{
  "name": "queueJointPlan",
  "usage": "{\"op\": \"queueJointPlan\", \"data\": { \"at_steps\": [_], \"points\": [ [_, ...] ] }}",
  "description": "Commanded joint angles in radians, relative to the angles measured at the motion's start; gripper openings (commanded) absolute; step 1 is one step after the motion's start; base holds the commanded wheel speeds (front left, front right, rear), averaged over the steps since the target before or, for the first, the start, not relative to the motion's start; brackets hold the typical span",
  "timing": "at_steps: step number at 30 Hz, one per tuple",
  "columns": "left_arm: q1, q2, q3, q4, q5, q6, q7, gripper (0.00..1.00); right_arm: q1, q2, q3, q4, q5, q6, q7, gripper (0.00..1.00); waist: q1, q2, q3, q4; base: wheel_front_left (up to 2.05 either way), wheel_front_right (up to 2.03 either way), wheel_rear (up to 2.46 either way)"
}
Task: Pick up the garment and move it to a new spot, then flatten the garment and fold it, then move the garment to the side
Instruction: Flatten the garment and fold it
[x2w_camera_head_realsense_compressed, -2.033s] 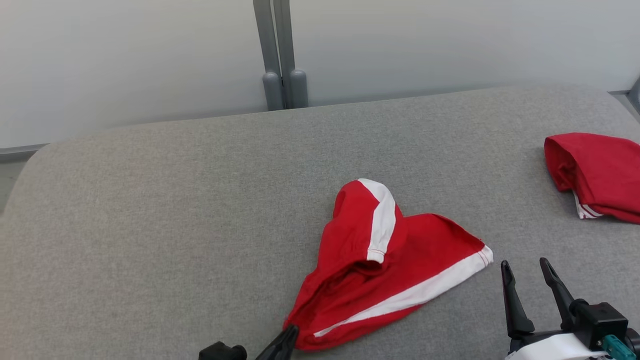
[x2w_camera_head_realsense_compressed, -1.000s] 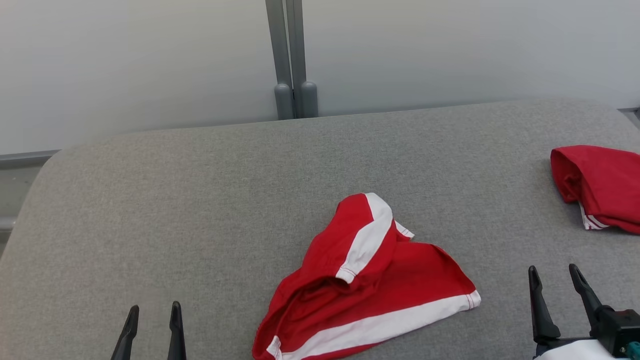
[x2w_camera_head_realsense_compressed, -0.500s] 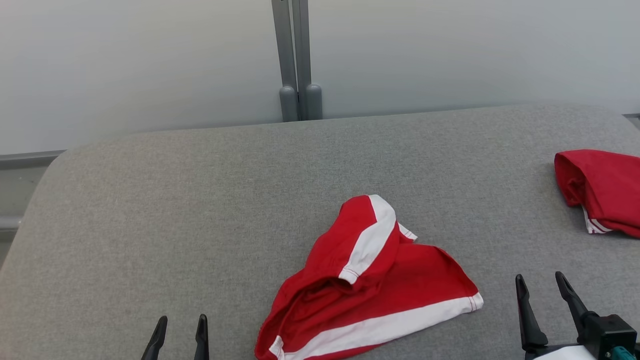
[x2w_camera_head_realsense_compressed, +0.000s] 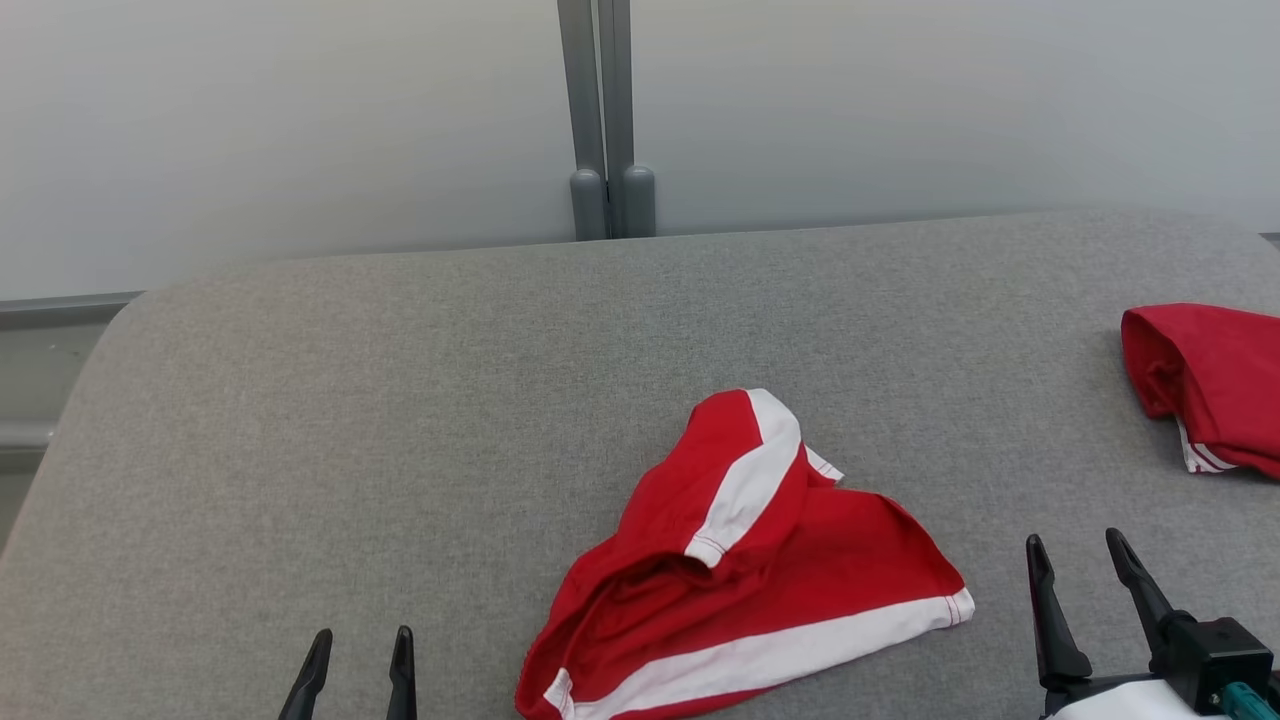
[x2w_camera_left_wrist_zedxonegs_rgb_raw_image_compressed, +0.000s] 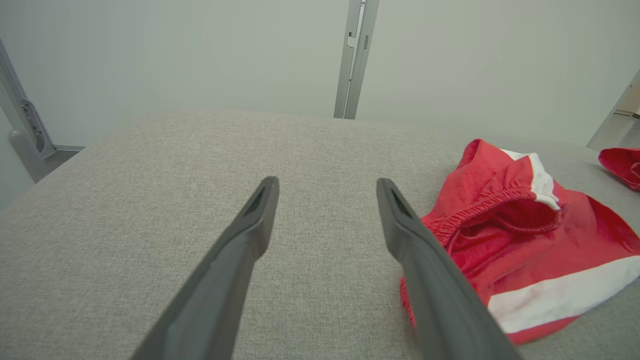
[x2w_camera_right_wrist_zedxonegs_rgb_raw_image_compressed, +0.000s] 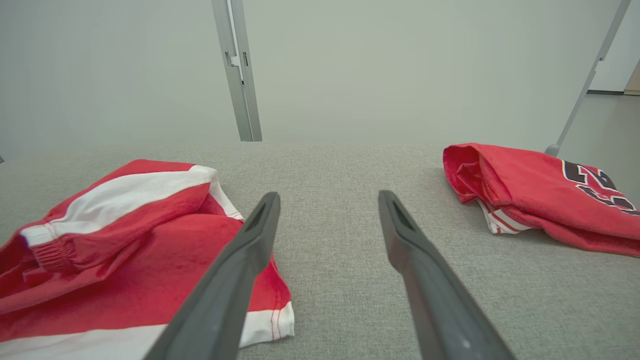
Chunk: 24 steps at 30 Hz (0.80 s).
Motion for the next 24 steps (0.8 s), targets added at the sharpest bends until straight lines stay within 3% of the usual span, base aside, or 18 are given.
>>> {"op": "queueJointPlan", "data": {
  "at_steps": [1, 11, 14, 19, 24],
  "points": [
    [0.012, 0.001, 0.002, -0.004, 0.004, -0.002, -0.003, 1.00, -0.011, -0.003, 0.002, -0.004, 0.003, 0.000, -0.003, 1.00, 0.0000, 0.0000, 0.001, 0.000, 0.00, 0.00, 0.00],
    [-0.003, 0.016, -0.034, -0.047, 0.044, -0.003, -0.003, 1.00, -0.020, -0.023, 0.051, 0.009, 0.025, 0.000, -0.003, 1.00, 0.0000, 0.0000, 0.011, 0.003, 0.00, 0.00, 0.00],
    [-0.003, 0.014, -0.086, -0.048, 0.036, -0.003, -0.002, 1.00, -0.025, -0.070, 0.124, 0.097, 0.056, 0.000, -0.003, 1.00, 0.0000, 0.0000, 0.022, 0.005, 0.00, 0.00, 0.00],
    [-0.044, 0.054, -0.259, 0.029, 0.006, -0.001, 0.018, 1.00, -0.129, -0.153, 0.245, 0.278, 0.078, 0.000, 0.059, 1.00, 0.0000, 0.0000, 0.048, 0.003, 0.00, 0.00, 0.00],
    [-0.082, 0.065, -0.330, 0.086, -0.023, -0.001, 0.126, 1.00, -0.226, -0.165, 0.286, 0.383, 0.084, -0.001, 0.091, 1.00, 0.0000, 0.0000, 0.073, 0.003, 0.00, 0.00, 0.00]
  ]
}}
